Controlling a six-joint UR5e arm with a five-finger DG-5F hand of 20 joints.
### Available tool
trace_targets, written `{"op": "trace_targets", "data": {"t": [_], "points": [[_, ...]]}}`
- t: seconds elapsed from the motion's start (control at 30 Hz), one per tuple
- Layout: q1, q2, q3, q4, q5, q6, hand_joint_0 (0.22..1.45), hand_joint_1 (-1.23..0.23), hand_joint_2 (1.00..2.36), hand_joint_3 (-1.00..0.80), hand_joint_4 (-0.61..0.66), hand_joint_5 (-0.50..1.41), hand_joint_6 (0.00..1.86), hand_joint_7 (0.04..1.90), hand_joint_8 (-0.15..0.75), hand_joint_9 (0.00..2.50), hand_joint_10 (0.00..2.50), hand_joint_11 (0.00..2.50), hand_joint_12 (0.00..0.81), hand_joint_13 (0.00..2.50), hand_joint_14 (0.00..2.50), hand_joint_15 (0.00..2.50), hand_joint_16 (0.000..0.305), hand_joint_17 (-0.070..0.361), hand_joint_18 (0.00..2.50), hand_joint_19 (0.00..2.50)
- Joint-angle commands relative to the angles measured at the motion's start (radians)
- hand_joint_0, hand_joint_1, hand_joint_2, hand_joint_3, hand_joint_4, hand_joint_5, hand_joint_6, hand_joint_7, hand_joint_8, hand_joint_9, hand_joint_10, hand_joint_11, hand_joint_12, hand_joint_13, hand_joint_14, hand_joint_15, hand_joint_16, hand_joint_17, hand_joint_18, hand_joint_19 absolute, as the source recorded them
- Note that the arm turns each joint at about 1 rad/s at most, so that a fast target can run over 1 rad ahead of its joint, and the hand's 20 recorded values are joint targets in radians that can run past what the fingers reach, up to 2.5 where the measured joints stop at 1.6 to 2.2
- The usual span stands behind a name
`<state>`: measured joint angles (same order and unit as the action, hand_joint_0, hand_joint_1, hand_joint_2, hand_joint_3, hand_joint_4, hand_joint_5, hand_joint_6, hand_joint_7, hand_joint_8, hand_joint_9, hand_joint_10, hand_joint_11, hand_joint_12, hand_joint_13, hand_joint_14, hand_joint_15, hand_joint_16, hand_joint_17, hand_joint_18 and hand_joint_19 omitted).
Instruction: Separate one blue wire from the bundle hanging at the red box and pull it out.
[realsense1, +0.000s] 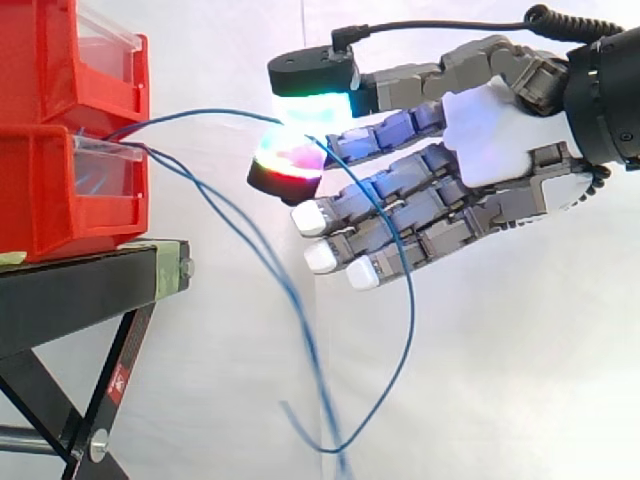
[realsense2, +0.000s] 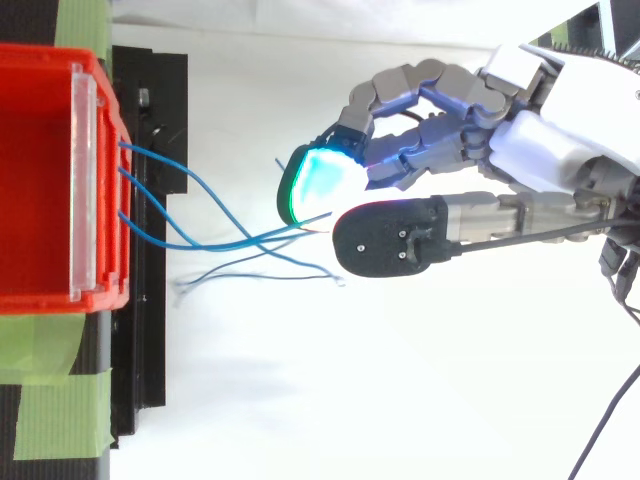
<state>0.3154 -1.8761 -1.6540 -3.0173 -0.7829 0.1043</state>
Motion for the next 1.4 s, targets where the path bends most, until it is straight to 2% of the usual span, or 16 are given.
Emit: {"op": "trace_targets", "data": {"t": [0.0, 0.43, 0.53, 0.6, 0.7, 0.87, 1.0, 1.1, 1.13, 1.17, 1.33, 1.37], "points": [[0.001, 0.000, -0.001, 0.000, 0.001, 0.000, 0.63, -0.80, 1.01, -0.12, -0.13, -0.16, 0.91, 0.99, 0.333, 0.67, 0.02, 0.75, 0.429, 0.38, 0.02, 0.59, 0.053, 0.119, 0.53, 0.50], [0.002, 0.000, 0.000, -0.012, 0.001, -0.003, 0.63, -0.80, 1.01, -0.12, -0.14, -0.16, 0.92, 0.97, 0.331, 0.66, 0.02, 0.71, 0.413, 0.30, 0.01, 0.50, 0.055, 0.124, 0.43, 0.41], [0.010, 0.000, 0.000, -0.064, -0.001, 0.003, 0.63, -0.80, 1.01, -0.12, -0.14, -0.16, 0.92, 0.97, 0.327, 0.65, 0.02, 0.70, 0.409, 0.28, 0.01, 0.48, 0.055, 0.124, 0.42, 0.38], [0.014, 0.000, -0.001, -0.077, -0.002, 0.003, 0.63, -0.80, 1.01, -0.12, -0.14, -0.16, 0.92, 0.97, 0.326, 0.65, 0.01, 0.70, 0.408, 0.27, 0.01, 0.47, 0.055, 0.124, 0.40, 0.38], [0.022, 0.000, -0.004, -0.106, -0.019, 0.005, 0.63, -0.80, 1.01, -0.12, -0.14, -0.16, 0.92, 0.97, 0.327, 0.64, 0.02, 0.69, 0.408, 0.27, 0.01, 0.46, 0.056, 0.125, 0.39, 0.37], [0.036, 0.000, -0.006, -0.152, -0.102, 0.000, 0.63, -0.80, 1.01, -0.12, -0.14, -0.16, 0.92, 0.97, 0.327, 0.64, 0.02, 0.69, 0.407, 0.26, 0.01, 0.46, 0.056, 0.126, 0.39, 0.37], [0.039, 0.000, -0.007, -0.155, -0.111, -0.002, 0.63, -0.80, 1.01, -0.12, -0.14, -0.16, 0.92, 0.97, 0.325, 0.64, 0.02, 0.69, 0.407, 0.26, 0.01, 0.46, 0.056, 0.126, 0.39, 0.36], [0.041, 0.000, -0.023, -0.153, -0.113, 0.003, 0.63, -0.80, 1.01, -0.12, -0.15, -0.16, 0.92, 0.96, 0.327, 0.64, 0.02, 0.69, 0.407, 0.26, 0.01, 0.46, 0.056, 0.126, 0.39, 0.37], [0.044, 0.000, -0.047, -0.152, -0.114, 0.008, 0.63, -0.80, 1.01, -0.12, -0.15, -0.16, 0.92, 0.96, 0.328, 0.64, 0.02, 0.68, 0.407, 0.26, 0.01, 0.46, 0.056, 0.126, 0.39, 0.37], [0.044, 0.000, -0.053, -0.149, -0.114, 0.011, 0.63, -0.80, 1.01, -0.12, -0.15, -0.16, 0.92, 0.96, 0.327, 0.64, 0.02, 0.68, 0.407, 0.26, 0.01, 0.46, 0.056, 0.126, 0.39, 0.37], [0.054, 0.000, -0.105, -0.123, -0.114, 0.064, 0.63, -0.80, 1.01, -0.12, -0.15, -0.16, 0.92, 0.97, 0.327, 0.64, 0.02, 0.68, 0.406, 0.26, 0.01, 0.46, 0.056, 0.126, 0.39, 0.37], [0.059, 0.000, -0.127, -0.114, -0.114, 0.089, 0.63, -0.80, 1.01, -0.12, -0.15, -0.16, 0.92, 0.97, 0.328, 0.64, 0.02, 0.69, 0.406, 0.26, 0.01, 0.46, 0.056, 0.126, 0.39, 0.36]]}}
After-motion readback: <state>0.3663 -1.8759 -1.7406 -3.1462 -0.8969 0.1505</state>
